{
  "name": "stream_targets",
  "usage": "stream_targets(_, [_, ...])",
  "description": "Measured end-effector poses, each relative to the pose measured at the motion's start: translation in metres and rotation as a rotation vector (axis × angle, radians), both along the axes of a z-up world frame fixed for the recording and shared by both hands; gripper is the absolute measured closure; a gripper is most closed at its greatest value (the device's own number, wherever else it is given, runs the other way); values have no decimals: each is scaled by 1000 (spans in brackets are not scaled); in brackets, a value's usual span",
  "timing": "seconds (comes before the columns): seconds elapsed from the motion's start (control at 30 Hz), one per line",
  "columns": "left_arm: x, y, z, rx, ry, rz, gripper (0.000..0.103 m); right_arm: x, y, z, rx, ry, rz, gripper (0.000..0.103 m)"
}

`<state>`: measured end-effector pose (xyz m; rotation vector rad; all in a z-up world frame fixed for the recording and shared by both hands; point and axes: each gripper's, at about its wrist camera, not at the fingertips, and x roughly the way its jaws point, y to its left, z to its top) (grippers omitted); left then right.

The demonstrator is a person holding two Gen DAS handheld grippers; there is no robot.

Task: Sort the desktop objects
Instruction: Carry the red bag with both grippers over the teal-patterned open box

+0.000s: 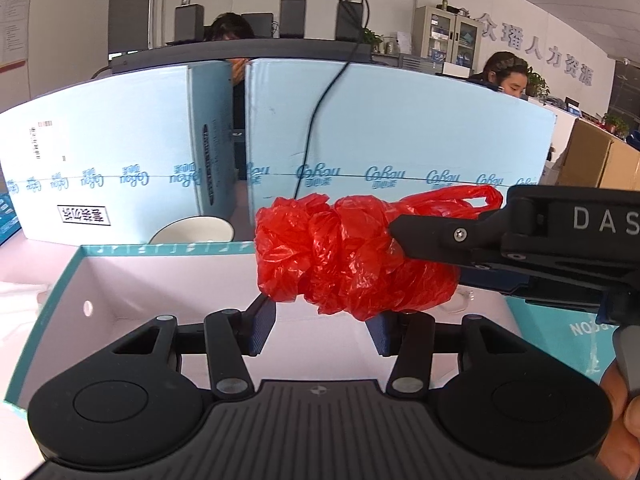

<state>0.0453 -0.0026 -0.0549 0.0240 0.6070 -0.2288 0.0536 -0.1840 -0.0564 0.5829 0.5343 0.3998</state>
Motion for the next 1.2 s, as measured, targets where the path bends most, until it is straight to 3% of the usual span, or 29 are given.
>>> stream_targets(0.73, [17, 48, -20, 31, 66, 105, 59, 21, 45, -24, 18, 67, 96, 53])
stream_targets(1.2, [29, 67, -35, 64, 153, 174, 59, 36, 65, -46, 32, 141, 145, 53])
